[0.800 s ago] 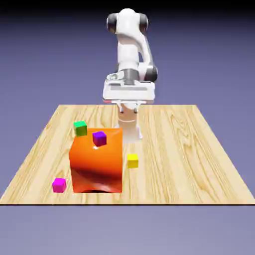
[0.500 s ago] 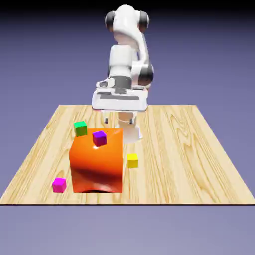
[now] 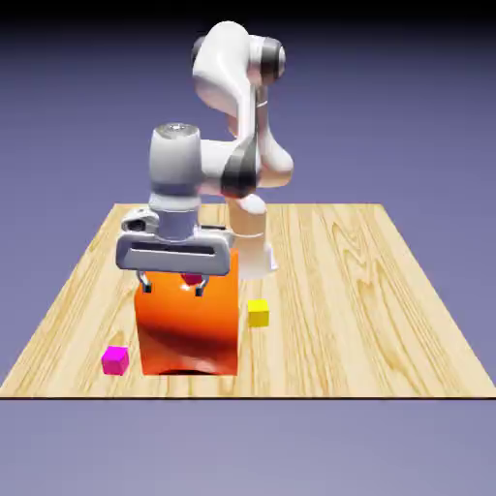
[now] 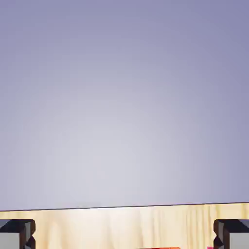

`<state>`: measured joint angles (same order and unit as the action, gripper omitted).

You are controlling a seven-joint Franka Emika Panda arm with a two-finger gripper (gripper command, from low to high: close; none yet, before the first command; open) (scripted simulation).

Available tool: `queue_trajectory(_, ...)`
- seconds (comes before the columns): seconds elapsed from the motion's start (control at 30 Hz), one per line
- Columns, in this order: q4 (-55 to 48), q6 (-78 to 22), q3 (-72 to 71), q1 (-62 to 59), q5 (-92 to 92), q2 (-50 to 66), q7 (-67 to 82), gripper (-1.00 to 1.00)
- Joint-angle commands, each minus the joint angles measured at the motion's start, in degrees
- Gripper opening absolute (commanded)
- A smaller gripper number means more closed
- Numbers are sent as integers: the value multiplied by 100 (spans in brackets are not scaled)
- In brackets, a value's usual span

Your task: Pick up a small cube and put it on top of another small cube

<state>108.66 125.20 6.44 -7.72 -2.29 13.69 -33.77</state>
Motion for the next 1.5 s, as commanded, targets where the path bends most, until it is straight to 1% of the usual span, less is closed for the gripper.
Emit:
queue_trajectory(0.0, -208, -194, 26, -34, -9, 184, 35, 0)
queue_trajectory(1.17, -7451, -6948, 916, -1198, -326, 6598, 1237, 0)
queue_trajectory(1.2, -7451, -6948, 916, -1198, -326, 6598, 1237, 0)
queue_trajectory(1.47, -5791, -5957, 904, -1054, -334, 5950, 1115, 0)
